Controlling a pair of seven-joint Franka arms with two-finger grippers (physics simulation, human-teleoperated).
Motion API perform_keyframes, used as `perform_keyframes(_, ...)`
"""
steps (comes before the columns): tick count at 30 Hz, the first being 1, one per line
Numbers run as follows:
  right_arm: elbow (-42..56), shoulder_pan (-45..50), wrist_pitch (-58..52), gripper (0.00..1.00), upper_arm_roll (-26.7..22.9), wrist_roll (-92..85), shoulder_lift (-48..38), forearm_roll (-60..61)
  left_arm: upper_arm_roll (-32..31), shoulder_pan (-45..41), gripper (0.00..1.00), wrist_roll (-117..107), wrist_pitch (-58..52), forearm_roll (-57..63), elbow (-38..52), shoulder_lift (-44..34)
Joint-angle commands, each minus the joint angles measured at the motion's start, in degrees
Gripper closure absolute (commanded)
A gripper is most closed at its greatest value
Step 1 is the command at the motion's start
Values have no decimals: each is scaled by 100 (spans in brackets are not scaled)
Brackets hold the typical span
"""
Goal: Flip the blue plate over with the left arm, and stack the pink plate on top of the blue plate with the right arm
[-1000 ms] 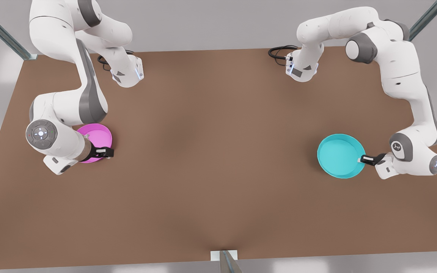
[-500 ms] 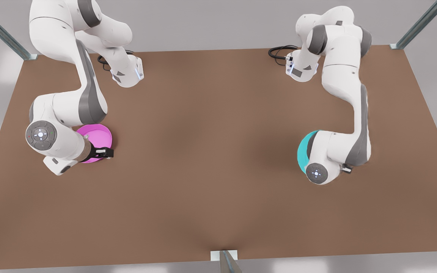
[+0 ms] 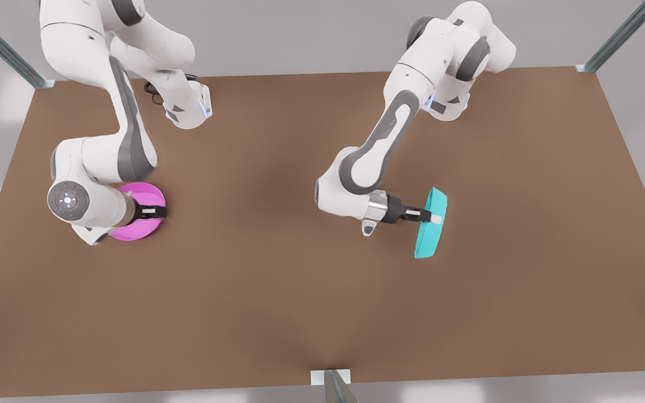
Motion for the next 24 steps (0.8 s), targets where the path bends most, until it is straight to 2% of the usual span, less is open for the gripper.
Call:
perform_keyframes(1,-21,-55,0,0,0,-78,-16,9,3,-25,75,-52,-12,-101,0,8)
perform_keyframes(4,-408,-706,228,0,0,-493,-25,44,-24,-438,75,-694,-197,-118,-36,158)
perform_keyframes(10,-584,-952,545,0,0,-862,-7,44,-24,-1054,76,-1854,-241,-154,-264,448)
perform_keyframes(20,-1278,-1840,466,0,0,-1644,-104,44,-32,-1537,77,-2636,-496,-162,-229,817)
perform_keyframes(24,-1428,-1893,650,0,-8,-1644,-95,35,-32,-1599,77,-2829,-549,-136,-229,861)
